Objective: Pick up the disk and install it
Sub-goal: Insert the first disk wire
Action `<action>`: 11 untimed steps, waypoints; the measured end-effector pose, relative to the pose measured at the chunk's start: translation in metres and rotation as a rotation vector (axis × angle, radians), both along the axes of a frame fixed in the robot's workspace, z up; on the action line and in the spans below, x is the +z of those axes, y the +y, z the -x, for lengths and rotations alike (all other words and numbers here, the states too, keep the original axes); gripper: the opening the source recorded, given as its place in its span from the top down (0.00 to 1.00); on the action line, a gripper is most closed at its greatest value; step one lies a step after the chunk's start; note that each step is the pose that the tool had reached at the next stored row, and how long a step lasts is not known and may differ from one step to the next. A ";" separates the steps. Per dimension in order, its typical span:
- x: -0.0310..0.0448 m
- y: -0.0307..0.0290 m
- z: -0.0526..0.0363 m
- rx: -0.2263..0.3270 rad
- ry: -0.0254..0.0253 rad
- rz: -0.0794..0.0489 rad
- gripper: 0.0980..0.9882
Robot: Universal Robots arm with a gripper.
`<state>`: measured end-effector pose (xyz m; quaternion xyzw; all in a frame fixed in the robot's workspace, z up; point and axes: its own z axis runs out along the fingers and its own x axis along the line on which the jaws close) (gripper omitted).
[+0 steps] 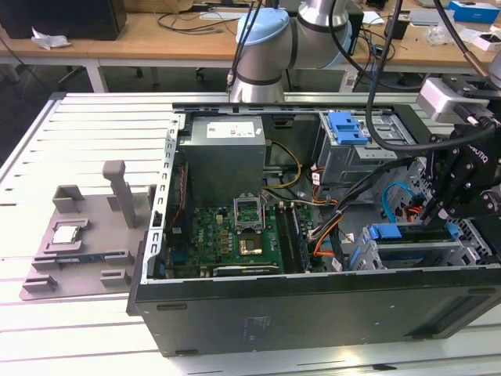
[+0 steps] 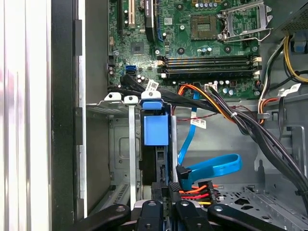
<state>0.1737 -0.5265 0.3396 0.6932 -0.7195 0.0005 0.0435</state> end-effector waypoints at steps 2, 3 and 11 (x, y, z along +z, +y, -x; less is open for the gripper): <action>0.0023 0.0001 0.0000 0.000 0.0000 -0.002 0.93; 0.0029 0.0002 0.0000 0.000 0.0001 -0.001 0.93; 0.0033 0.0015 0.0000 -0.010 0.0000 0.001 0.93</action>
